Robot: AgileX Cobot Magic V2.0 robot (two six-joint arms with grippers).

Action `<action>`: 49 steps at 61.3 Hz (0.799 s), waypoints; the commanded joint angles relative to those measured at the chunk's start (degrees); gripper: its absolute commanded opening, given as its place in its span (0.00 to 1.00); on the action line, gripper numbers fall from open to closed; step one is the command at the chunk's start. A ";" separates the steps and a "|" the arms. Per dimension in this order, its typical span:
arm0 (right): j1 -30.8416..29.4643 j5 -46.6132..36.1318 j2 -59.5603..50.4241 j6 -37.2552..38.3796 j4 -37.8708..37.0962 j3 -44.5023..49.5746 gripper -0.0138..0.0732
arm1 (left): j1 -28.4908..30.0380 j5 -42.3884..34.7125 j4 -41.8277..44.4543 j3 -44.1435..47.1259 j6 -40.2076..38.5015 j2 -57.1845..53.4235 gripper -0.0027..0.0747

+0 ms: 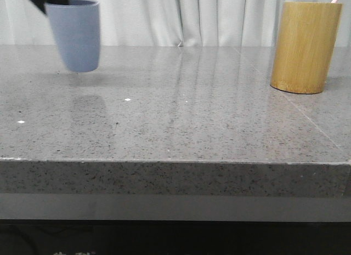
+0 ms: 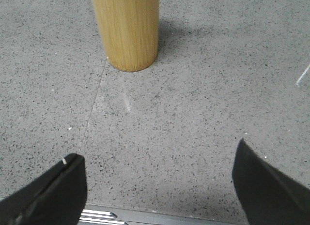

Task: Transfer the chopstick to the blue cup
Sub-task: 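Slide the blue cup toward the table center and set it down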

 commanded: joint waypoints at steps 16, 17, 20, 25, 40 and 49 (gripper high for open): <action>-0.16 -3.38 0.41 -0.46 0.56 -1.79 0.87 | -11.08 -0.82 -1.65 -11.12 0.57 -0.50 0.01; -0.16 -3.38 0.41 -0.46 0.56 -1.79 0.87 | -11.47 -0.82 -1.65 -11.43 0.57 -0.20 0.01; -0.16 -3.38 0.41 -0.46 0.56 -1.79 0.87 | -12.56 -0.20 -1.65 -12.74 0.57 0.94 0.01; -0.16 -3.38 0.41 -0.46 0.56 -1.79 0.87 | -14.41 0.59 -1.65 -14.67 0.57 2.92 0.01; -0.16 -3.38 0.41 -0.46 0.56 -1.79 0.87 | -17.36 0.59 -1.78 -15.83 0.57 6.60 0.01; -0.16 -3.38 0.41 -0.46 0.56 -1.79 0.87 | -17.44 0.49 -1.88 -15.92 0.57 7.77 0.01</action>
